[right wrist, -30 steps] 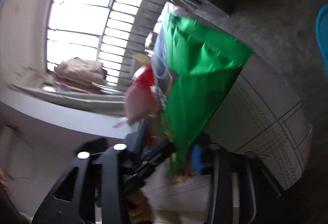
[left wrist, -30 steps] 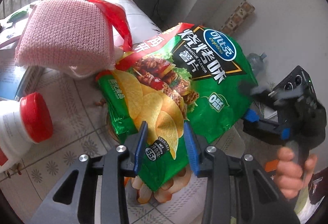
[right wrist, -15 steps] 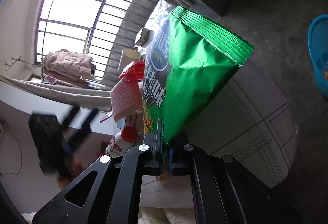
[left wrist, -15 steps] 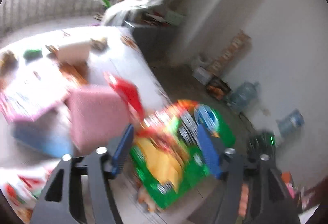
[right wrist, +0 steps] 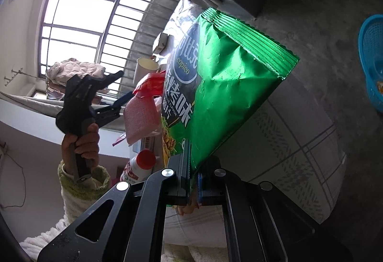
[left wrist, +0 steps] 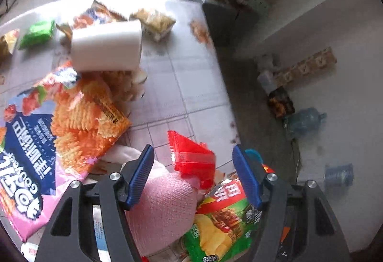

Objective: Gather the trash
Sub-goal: 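Grasp red plastic scrap with left tool while right tool holds chip bag, then carry both items to wastebasket and open both tools dropping them in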

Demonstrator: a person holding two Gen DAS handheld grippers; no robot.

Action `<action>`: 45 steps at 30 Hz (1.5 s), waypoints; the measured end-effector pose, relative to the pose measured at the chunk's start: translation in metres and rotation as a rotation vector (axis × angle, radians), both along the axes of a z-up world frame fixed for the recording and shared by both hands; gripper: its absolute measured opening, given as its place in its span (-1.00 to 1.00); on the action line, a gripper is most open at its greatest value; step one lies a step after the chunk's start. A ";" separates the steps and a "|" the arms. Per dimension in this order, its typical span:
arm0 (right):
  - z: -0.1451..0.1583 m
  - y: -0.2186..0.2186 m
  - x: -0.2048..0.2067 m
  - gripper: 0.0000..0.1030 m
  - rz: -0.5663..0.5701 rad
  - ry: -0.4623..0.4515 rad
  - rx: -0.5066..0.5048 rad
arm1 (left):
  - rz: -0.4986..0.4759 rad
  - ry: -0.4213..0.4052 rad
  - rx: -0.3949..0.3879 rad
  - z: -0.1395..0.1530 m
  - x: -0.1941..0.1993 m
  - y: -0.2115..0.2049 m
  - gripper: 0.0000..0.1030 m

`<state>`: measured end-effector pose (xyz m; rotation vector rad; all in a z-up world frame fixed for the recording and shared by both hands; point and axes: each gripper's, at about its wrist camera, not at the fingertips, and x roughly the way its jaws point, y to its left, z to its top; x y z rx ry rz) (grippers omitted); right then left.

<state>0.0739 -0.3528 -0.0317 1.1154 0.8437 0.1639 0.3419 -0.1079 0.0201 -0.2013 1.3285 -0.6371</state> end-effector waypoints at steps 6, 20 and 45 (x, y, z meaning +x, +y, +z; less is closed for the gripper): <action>-0.004 -0.001 0.003 -0.94 0.004 0.003 0.001 | -0.008 0.059 0.008 -0.020 0.007 -0.006 0.25; -0.001 -0.003 -0.003 -0.94 -0.016 -0.015 0.025 | -0.082 0.036 -0.052 -0.021 0.000 -0.025 -0.76; 0.040 -0.057 -0.130 -0.97 -0.243 -0.194 -0.054 | -0.241 -0.311 -0.211 0.094 -0.157 -0.068 -0.88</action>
